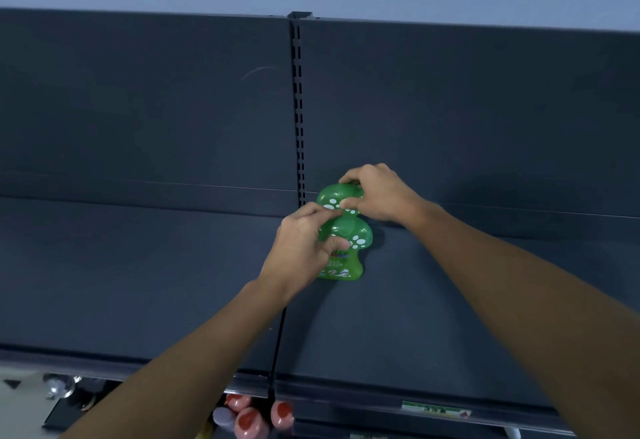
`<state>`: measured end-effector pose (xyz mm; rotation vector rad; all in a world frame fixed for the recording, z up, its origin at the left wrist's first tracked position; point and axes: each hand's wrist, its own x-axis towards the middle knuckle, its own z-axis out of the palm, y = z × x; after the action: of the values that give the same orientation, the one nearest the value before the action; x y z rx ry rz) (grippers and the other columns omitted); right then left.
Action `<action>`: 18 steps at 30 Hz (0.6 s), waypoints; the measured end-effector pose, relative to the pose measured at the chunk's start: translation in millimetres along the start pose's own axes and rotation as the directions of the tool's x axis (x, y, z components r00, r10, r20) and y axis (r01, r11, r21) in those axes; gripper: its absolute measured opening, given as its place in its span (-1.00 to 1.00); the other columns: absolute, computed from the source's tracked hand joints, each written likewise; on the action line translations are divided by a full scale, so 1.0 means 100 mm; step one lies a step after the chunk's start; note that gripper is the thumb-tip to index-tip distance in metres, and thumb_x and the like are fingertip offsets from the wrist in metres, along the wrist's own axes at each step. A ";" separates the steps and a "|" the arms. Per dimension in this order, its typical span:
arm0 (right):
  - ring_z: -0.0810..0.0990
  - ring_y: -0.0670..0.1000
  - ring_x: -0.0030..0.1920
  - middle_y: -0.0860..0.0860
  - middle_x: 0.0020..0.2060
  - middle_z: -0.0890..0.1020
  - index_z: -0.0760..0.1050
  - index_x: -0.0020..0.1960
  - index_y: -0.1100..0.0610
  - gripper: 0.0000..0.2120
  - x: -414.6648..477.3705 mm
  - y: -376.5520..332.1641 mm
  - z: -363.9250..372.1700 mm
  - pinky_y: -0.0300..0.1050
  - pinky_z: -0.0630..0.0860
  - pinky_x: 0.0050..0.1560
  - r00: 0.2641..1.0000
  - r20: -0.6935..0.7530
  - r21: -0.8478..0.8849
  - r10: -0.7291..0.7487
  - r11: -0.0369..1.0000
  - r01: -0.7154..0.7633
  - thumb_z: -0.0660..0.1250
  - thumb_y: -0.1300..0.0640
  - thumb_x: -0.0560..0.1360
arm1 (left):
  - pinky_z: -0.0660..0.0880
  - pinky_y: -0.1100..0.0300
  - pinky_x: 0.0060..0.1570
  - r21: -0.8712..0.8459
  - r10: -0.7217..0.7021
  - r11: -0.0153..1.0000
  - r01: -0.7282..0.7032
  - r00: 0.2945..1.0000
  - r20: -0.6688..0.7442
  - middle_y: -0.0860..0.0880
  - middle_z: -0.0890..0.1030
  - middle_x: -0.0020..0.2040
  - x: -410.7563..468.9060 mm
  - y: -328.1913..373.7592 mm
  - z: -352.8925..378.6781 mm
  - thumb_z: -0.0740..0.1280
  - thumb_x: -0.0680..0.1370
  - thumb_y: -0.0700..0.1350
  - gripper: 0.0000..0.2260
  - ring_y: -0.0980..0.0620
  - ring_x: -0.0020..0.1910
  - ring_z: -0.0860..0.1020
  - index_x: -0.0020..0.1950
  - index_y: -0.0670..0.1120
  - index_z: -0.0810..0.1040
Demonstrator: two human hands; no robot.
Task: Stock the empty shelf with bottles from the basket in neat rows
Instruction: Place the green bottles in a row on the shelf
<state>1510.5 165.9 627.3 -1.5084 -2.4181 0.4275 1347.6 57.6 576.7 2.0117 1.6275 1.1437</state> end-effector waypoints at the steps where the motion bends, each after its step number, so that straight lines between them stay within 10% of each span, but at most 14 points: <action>1: 0.62 0.01 0.08 -0.04 0.03 0.68 0.61 0.22 0.01 -0.62 0.00 0.00 0.00 -0.02 0.57 0.17 1.000 0.002 0.004 0.000 1.000 0.000 0.52 -0.02 0.43 | 0.39 0.45 0.09 -0.005 -0.006 1.000 0.006 1.000 -0.003 0.13 0.59 0.10 0.01 0.00 0.00 0.60 0.42 -0.08 -0.54 0.18 0.05 0.54 0.30 -0.05 0.65; 18: 0.61 -0.01 0.16 -0.02 0.15 0.66 0.54 0.35 -0.02 -0.43 -0.02 0.00 -0.02 -0.09 0.51 0.23 1.000 -0.018 -0.010 0.003 1.000 -0.003 0.56 -0.11 0.39 | 0.47 0.18 0.21 0.040 -0.057 0.998 0.055 0.997 0.053 0.11 0.53 0.21 -0.03 0.03 0.00 0.55 0.47 -0.01 -0.52 0.07 0.16 0.54 0.37 -0.03 0.56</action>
<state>1511.7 163.8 628.7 -1.5135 -2.4083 0.4005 1349.8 54.3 577.6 1.9890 1.6801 1.0374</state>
